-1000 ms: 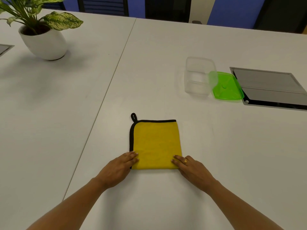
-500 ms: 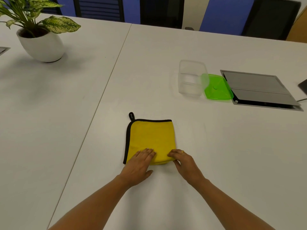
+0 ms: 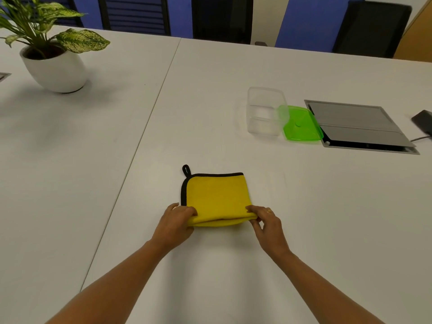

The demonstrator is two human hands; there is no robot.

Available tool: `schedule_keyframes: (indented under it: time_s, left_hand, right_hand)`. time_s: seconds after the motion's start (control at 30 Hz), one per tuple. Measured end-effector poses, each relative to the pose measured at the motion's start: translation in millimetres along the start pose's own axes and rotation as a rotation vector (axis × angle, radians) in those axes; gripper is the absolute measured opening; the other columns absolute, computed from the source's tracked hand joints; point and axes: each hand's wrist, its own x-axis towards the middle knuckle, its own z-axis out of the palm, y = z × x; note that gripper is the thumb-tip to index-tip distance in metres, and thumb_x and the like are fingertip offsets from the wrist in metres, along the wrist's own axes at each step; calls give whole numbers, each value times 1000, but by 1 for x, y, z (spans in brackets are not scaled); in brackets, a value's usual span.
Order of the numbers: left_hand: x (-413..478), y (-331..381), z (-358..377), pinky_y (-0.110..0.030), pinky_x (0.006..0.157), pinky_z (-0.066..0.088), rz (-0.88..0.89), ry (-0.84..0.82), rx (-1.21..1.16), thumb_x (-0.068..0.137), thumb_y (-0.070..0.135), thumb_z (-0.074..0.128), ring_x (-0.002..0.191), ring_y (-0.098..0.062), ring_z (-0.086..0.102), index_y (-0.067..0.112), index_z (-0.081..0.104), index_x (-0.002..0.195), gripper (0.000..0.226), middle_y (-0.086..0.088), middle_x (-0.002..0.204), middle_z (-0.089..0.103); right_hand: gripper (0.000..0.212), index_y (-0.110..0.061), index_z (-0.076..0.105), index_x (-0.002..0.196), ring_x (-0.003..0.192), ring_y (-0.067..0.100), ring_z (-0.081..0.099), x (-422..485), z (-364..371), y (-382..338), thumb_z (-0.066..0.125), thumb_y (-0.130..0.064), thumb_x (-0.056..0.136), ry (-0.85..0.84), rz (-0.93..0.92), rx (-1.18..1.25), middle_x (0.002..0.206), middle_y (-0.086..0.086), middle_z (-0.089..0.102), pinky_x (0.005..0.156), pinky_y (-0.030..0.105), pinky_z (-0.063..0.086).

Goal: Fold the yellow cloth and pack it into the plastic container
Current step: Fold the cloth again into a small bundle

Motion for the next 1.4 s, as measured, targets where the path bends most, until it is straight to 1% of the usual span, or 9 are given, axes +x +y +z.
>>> schedule_keyframes:
  time_s: [0.17, 0.3, 0.4, 0.5, 0.6, 0.7, 0.8, 0.97, 1.4]
  left_hand:
    - [-1, -6, -6, -31, 79, 42, -85, 63, -275, 75, 5, 68, 77, -20, 52, 4, 66, 93, 19, -16, 86, 67]
    - [-3, -6, -5, -16, 73, 38, -107, 108, -362, 86, 8, 61, 78, -14, 51, 5, 60, 106, 21, -7, 92, 61]
    - [-2, -4, -4, -6, 59, 36, -124, 115, -430, 92, 13, 53, 62, -6, 46, 9, 54, 103, 12, 4, 82, 53]
    - [-1, 0, -1, -5, 56, 37, -170, 134, -505, 94, 15, 49, 57, -5, 47, 18, 46, 97, 5, 13, 74, 49]
    - [-1, 2, 4, -13, 56, 40, -205, 149, -566, 96, 18, 44, 60, -6, 51, 17, 44, 96, 1, 5, 74, 55]
    - [0, 8, 8, -46, 68, 49, -288, 143, -636, 97, 22, 40, 76, -34, 58, 13, 44, 100, 11, -22, 87, 62]
    - [1, 14, 11, -50, 73, 49, -359, 153, -684, 98, 25, 36, 79, -29, 57, 17, 41, 101, 10, -17, 89, 60]
    - [7, 15, 19, -31, 60, 43, -447, 141, -611, 99, 30, 31, 72, -23, 54, 15, 39, 97, 17, -5, 78, 54]
    - [34, 6, 28, -36, 70, 45, -603, 28, -168, 98, 41, 22, 89, -33, 63, 6, 45, 113, 44, -17, 99, 67]
  right_hand:
    - [17, -6, 67, 100, 92, 17, 48, 4, 0, 0, 60, 2, 86, 17, 76, 52, 104, 13, 64, 71, 11, 39]
    - [21, -9, 59, 111, 109, 13, 47, 3, -4, 4, 53, -4, 91, -22, 170, 196, 115, 6, 59, 91, 18, 36]
    - [11, -17, 53, 102, 91, 9, 55, 5, -5, 2, 47, -10, 95, -51, 200, 275, 101, 1, 60, 75, 0, 40]
    - [7, -18, 48, 96, 64, 9, 47, 7, -2, 2, 43, -13, 97, -30, 198, 266, 77, 1, 54, 57, 6, 37]
    - [8, -16, 47, 98, 60, 9, 43, 7, 2, 2, 40, -14, 98, 1, 195, 249, 70, -3, 50, 53, 9, 36]
    - [7, -16, 46, 96, 59, 13, 42, 8, 5, 4, 39, -17, 98, 33, 205, 207, 67, 1, 48, 53, 15, 35]
    - [12, -15, 44, 93, 62, 20, 44, 9, 11, 6, 38, -23, 98, 10, 256, 168, 68, 8, 49, 56, 29, 33]
    - [28, -9, 46, 102, 68, 25, 53, 13, 20, 10, 35, -34, 98, -22, 366, -31, 70, 6, 52, 60, 31, 36]
    - [37, -8, 44, 113, 85, 36, 62, 45, 37, 18, 25, -37, 100, -96, 443, -407, 95, 18, 67, 64, 33, 39]
